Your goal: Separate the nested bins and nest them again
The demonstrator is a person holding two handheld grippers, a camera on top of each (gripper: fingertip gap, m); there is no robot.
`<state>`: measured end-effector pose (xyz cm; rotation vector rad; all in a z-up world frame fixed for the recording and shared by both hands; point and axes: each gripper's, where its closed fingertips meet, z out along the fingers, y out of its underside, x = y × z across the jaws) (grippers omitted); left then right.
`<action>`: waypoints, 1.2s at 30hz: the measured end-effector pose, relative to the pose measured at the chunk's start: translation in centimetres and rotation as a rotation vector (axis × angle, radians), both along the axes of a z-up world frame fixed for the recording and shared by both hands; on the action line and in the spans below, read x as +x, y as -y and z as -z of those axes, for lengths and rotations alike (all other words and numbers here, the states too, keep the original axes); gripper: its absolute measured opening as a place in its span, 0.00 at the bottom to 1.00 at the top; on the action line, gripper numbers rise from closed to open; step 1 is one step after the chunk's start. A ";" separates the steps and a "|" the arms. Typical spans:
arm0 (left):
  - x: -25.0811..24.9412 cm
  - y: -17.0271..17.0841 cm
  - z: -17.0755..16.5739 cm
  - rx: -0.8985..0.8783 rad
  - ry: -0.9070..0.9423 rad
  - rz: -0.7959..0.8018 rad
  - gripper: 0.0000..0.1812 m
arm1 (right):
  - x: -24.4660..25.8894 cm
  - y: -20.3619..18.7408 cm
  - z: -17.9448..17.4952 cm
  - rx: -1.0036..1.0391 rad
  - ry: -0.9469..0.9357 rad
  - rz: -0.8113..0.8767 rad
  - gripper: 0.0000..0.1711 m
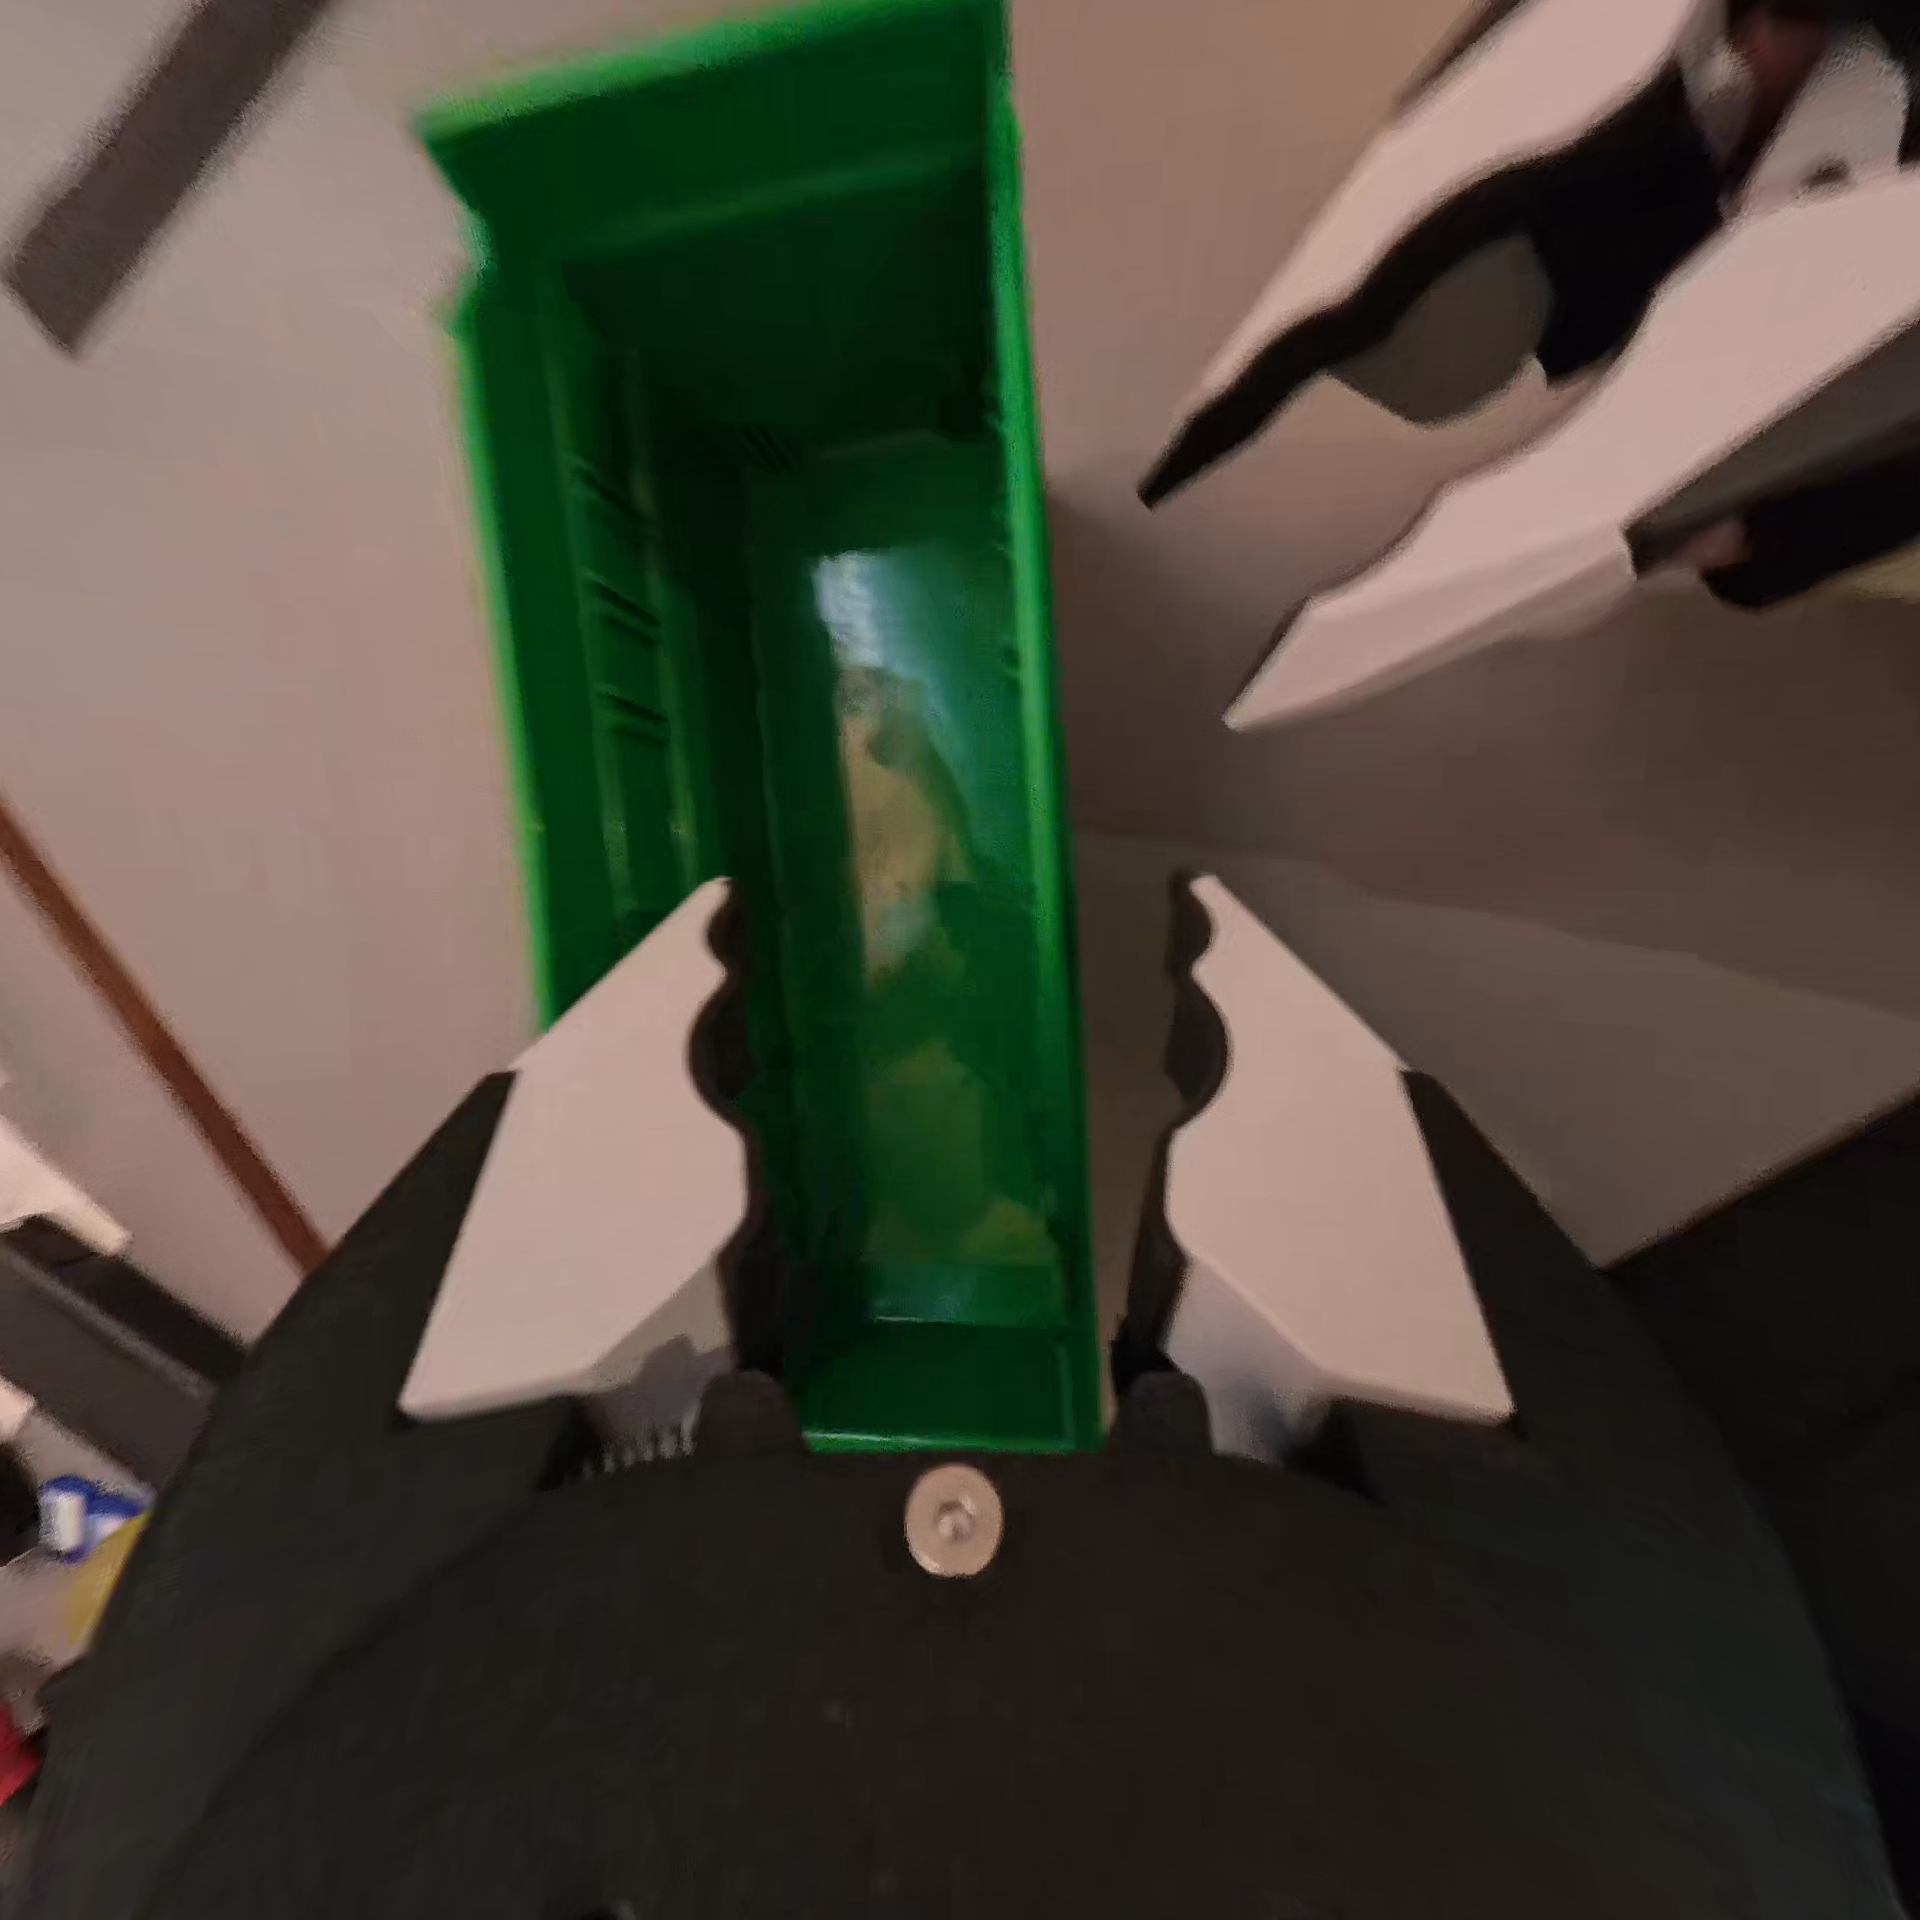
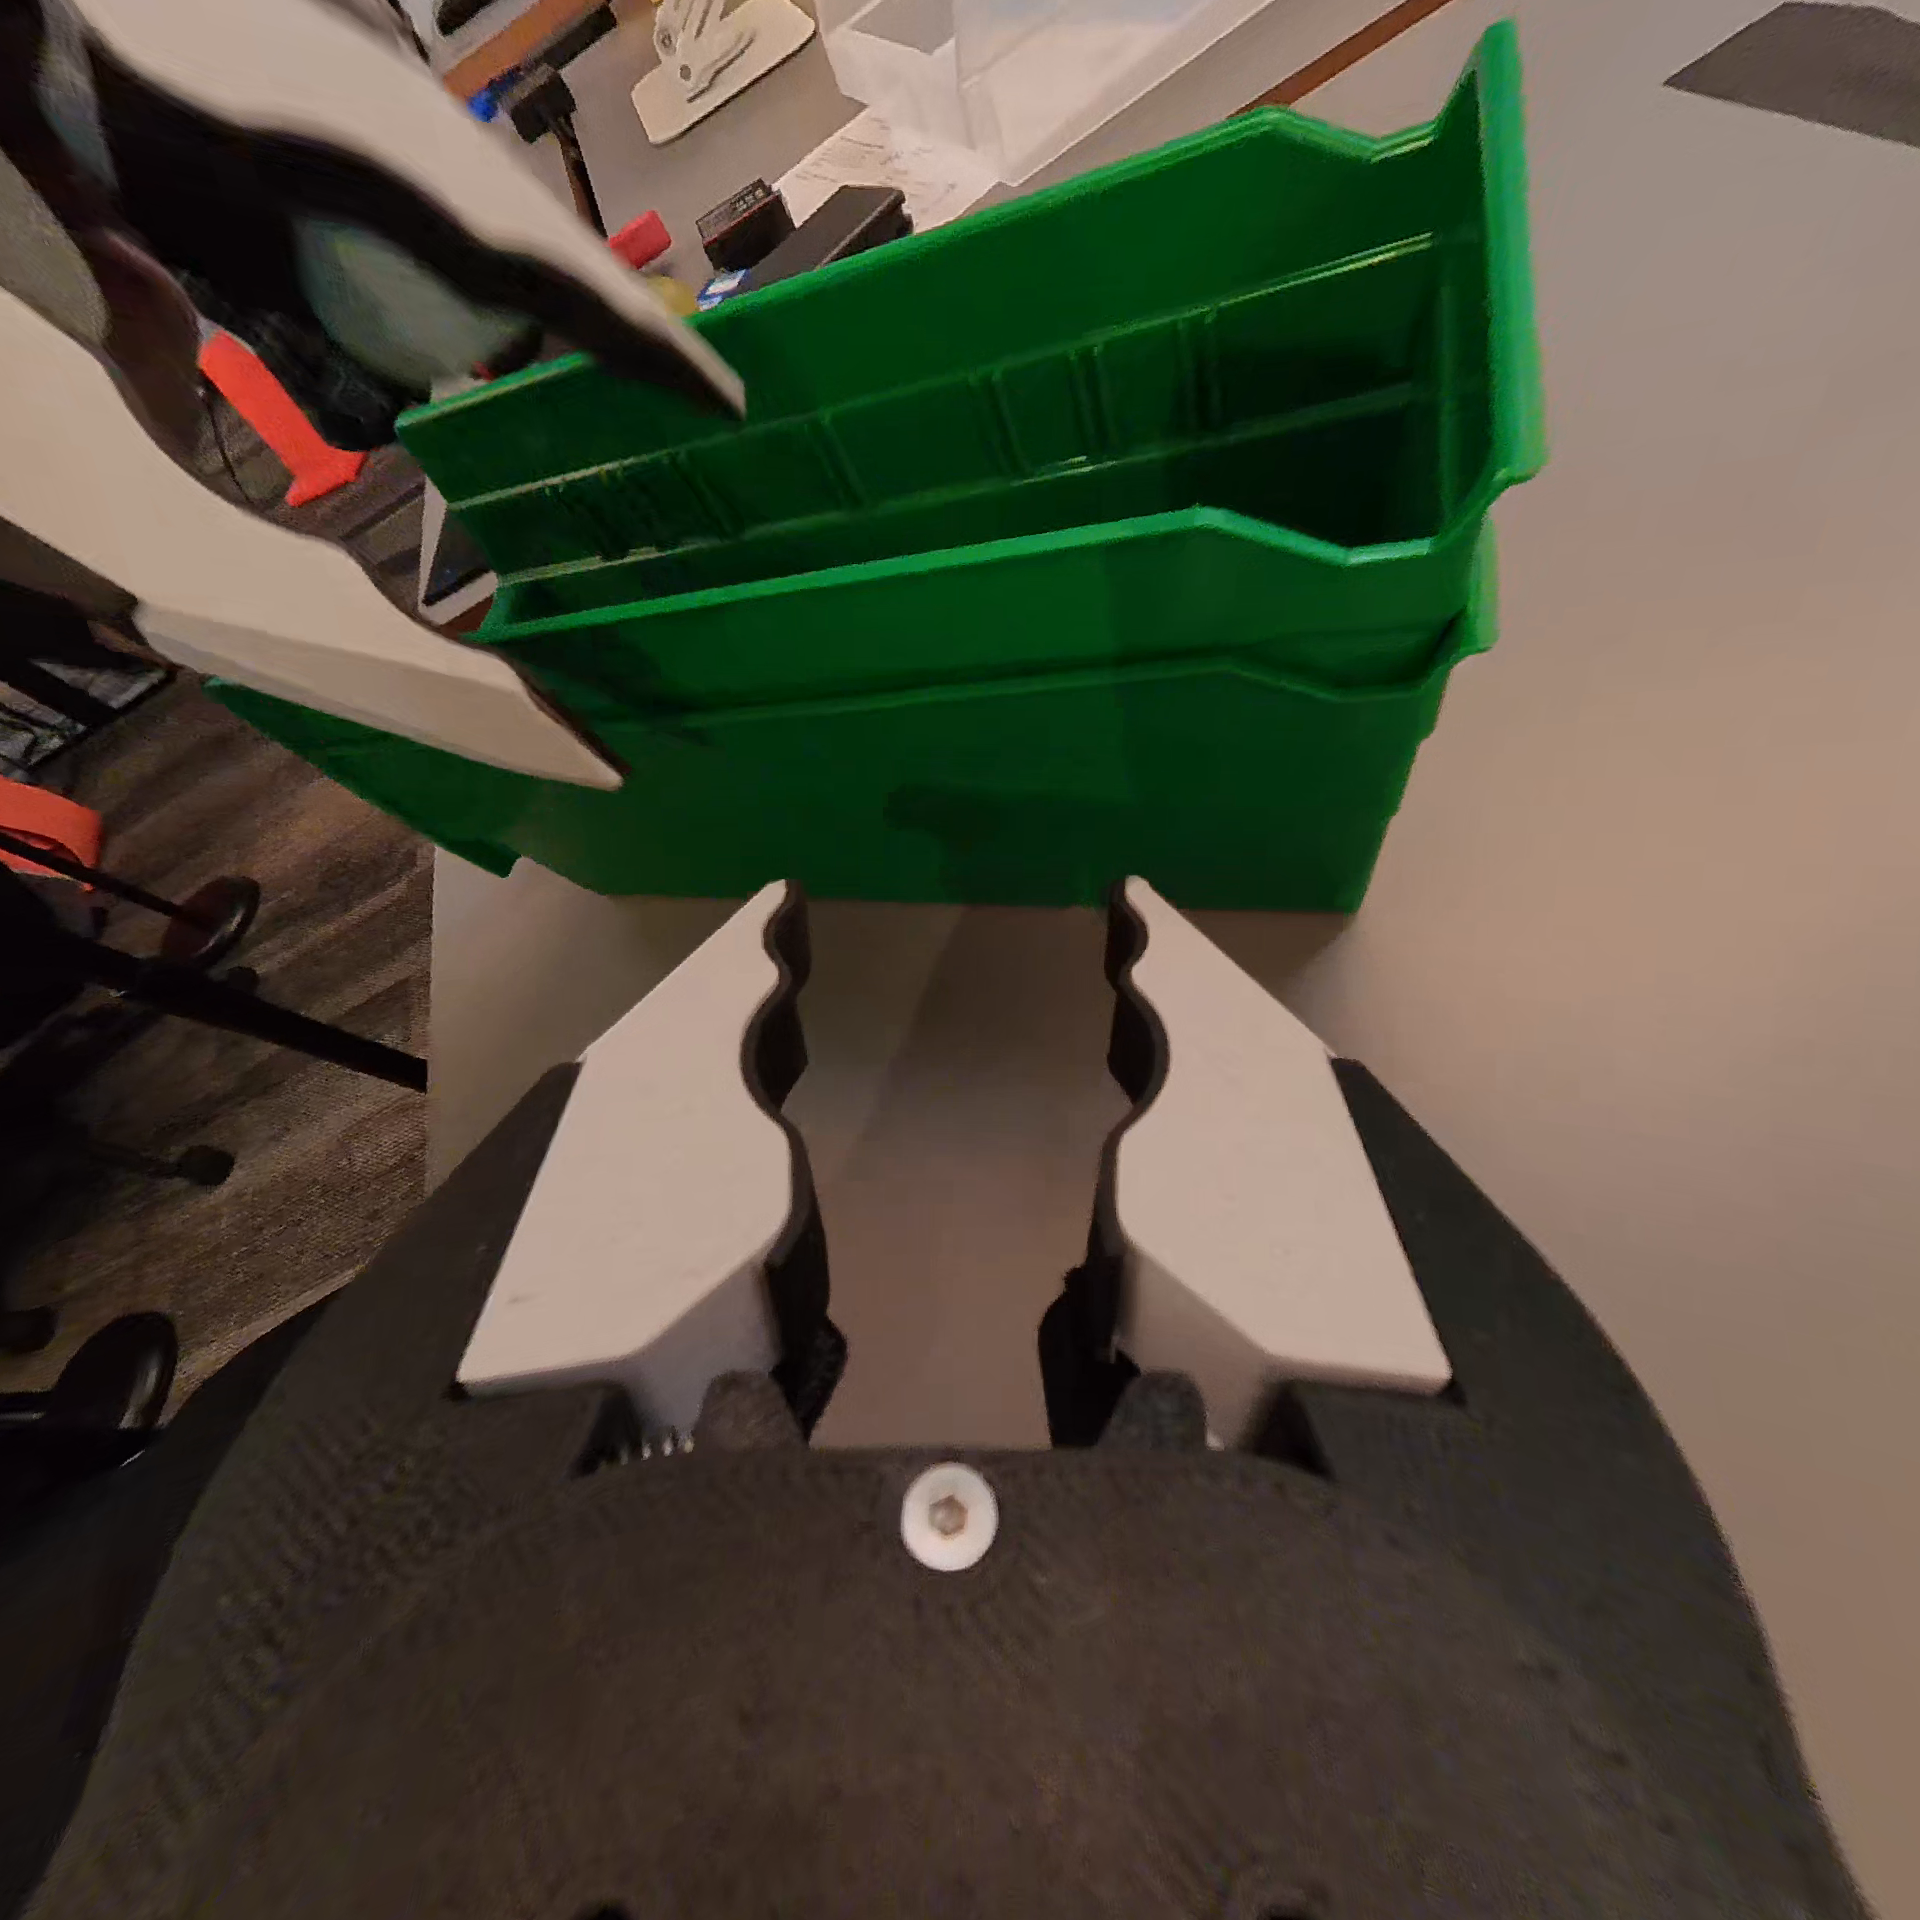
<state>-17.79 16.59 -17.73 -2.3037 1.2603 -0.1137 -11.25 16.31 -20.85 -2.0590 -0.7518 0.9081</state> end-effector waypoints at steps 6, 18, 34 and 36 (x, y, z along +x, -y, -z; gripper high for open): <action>-2.3 -2.7 0.9 -0.041 -0.095 -0.098 0.85 | -1.0 -0.8 -0.3 0.075 -0.022 0.001 0.42; -2.5 -1.9 3.3 -0.136 -0.144 -0.086 0.64 | -3.4 0.3 -0.8 0.206 0.038 -0.033 0.36; -1.4 -1.4 1.9 -0.168 -0.042 -0.090 0.57 | -2.3 -0.5 -2.3 0.390 0.179 0.013 0.00; -1.9 -1.5 2.0 -0.162 -0.082 -0.079 0.58 | -2.6 -0.5 -2.2 0.405 0.197 0.010 0.00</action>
